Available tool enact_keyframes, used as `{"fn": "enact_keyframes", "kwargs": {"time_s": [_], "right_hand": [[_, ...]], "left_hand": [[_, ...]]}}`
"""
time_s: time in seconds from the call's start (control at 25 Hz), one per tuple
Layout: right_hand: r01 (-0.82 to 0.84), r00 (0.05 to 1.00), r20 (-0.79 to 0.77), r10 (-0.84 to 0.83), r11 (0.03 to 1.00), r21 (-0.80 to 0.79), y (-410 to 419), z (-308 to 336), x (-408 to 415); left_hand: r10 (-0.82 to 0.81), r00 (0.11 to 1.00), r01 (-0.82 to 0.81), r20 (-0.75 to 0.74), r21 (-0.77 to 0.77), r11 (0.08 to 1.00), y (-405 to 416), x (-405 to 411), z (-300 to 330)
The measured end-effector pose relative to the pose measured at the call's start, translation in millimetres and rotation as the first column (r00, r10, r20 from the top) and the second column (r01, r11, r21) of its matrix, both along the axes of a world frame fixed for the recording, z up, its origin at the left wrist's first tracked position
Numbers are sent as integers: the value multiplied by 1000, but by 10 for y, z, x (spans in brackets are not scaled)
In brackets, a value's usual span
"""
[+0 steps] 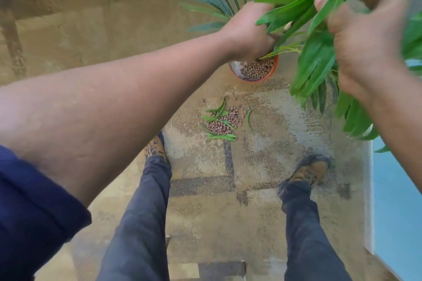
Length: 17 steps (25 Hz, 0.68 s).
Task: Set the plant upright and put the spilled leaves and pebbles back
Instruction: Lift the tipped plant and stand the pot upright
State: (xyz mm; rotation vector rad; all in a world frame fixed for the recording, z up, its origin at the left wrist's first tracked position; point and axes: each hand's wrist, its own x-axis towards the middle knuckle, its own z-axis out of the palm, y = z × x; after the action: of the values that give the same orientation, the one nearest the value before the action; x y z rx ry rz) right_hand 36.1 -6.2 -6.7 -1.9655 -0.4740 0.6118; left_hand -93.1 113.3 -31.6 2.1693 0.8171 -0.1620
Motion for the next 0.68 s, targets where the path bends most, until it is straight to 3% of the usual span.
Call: {"fn": "enact_keyframes", "kwargs": {"time_s": [0.12, 0.2, 0.32, 0.44, 0.56, 0.68], "right_hand": [[-49, 993, 105, 47, 999, 21, -242, -56, -311], [-205, 962, 184, 200, 979, 8, -399, -169, -505], [-457, 824, 282, 491, 871, -181, -582, -525, -754], [-566, 788, 5, 616, 727, -389, -717, -1037, -892], [-578, 814, -298, 499, 643, -502, -896, -1585, -931], [-566, 824, -411, 390, 593, -572, -1136, -2146, -963]], "left_hand": [[118, 988, -118, 98, -1, 993, -136, -234, -121], [142, 976, -151, 168, 40, 988, -252, -434, -189], [118, 981, -132, 152, 88, 987, -455, -803, -456], [109, 991, -111, -72, -26, 993, -682, -1193, -962], [67, 928, -168, -368, -251, 953, -953, -1598, -1467], [170, 868, -340, -467, -308, 889, -1243, -1968, -1918]]}}
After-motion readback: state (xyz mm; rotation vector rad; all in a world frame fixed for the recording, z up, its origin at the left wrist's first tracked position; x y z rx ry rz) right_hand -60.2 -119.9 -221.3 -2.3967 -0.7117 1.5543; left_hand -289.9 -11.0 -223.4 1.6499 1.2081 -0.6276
